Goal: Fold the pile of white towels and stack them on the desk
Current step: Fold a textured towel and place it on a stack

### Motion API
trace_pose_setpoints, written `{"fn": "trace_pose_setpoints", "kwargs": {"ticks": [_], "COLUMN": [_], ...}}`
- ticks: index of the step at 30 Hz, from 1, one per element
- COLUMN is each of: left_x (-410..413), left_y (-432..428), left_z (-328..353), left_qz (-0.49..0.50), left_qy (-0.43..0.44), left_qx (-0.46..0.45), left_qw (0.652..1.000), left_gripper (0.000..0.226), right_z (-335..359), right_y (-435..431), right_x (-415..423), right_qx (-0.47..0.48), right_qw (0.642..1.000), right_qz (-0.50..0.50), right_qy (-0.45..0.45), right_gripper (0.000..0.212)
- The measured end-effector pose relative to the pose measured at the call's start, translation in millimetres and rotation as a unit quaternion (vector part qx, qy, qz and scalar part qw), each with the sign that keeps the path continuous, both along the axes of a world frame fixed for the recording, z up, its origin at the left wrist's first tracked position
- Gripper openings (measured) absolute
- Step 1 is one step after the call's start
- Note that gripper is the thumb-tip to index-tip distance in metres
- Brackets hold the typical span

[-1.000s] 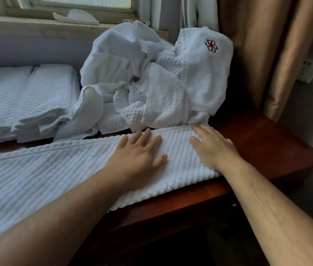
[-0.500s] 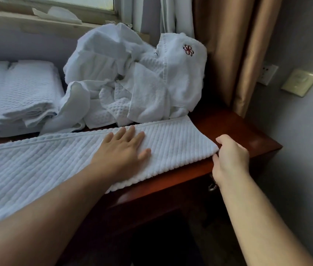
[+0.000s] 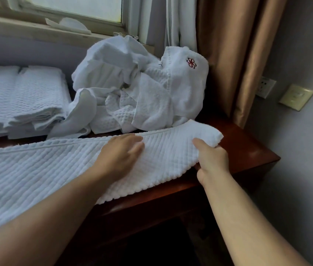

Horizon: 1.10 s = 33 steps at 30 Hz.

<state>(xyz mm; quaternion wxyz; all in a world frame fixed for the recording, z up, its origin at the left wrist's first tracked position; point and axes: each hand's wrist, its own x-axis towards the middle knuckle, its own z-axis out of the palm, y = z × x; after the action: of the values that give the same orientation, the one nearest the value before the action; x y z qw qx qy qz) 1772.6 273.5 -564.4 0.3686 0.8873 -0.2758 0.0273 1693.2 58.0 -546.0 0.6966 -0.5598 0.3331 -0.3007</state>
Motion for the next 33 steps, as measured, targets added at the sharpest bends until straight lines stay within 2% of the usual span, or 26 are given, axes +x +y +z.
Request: {"fn": "trace_pose_setpoints", "kwargs": {"ticks": [1,2,3,5,6,8,10,11,13,14,18,22,25,28,31,33], "left_x": [2,5,8,16,19,21,15,11,5,2,-5,-17,-28,-39,-44,-44], "left_y": [5,12,21,44,58,89,113,124,148,161,226,292,342,379,401,410], "left_z": [6,14,24,43,50,61,69,70,70,70,84,96,105,109,99,89], "left_qz": [0.009,0.023,0.034,0.022,0.003,-0.025,-0.005,0.031,0.134,0.166,0.242,0.31,0.349,0.389,0.42,0.438], "left_qy": [0.061,0.149,0.251,0.402,0.432,0.449,0.437,0.411,0.349,0.335,0.336,0.28,0.281,0.249,0.237,0.234], "left_qx": [-0.098,-0.188,-0.258,-0.325,-0.318,-0.3,-0.29,-0.266,-0.207,-0.184,-0.158,-0.094,-0.119,-0.063,-0.054,-0.035], "left_qw": [0.993,0.97,0.932,0.856,0.844,0.841,0.851,0.871,0.904,0.909,0.897,0.903,0.886,0.885,0.875,0.867], "left_gripper": [0.034,0.033,0.041,0.067,0.077,0.08,0.06,0.046,0.022,0.018,0.031,0.033,0.031,0.031,0.041,0.047], "right_z": [6,13,20,31,35,35,32,32,31,31,34,47,52,48,39,35], "right_y": [11,25,40,75,94,132,167,181,201,208,226,269,303,334,356,363], "right_x": [-2,-4,-5,-6,-6,-4,-2,-1,2,2,8,7,6,5,4,4], "right_qx": [-0.067,-0.147,-0.239,-0.41,-0.478,-0.589,-0.658,-0.672,-0.676,-0.682,-0.731,-0.758,-0.777,-0.782,-0.786,-0.793], "right_qw": [0.997,0.987,0.968,0.898,0.853,0.75,0.666,0.643,0.625,0.618,0.572,0.504,0.461,0.449,0.441,0.423], "right_qz": [0.009,0.027,0.053,0.141,0.195,0.29,0.343,0.358,0.38,0.38,0.368,0.408,0.42,0.421,0.421,0.427], "right_qy": [-0.029,-0.051,-0.062,-0.076,-0.08,-0.078,-0.072,-0.08,-0.092,-0.089,-0.042,-0.066,-0.084,-0.095,-0.105,-0.101], "right_gripper": [0.009,0.006,0.009,0.01,0.012,0.027,0.031,0.031,0.026,0.022,0.017,0.013,0.005,0.02,0.022,0.023]}}
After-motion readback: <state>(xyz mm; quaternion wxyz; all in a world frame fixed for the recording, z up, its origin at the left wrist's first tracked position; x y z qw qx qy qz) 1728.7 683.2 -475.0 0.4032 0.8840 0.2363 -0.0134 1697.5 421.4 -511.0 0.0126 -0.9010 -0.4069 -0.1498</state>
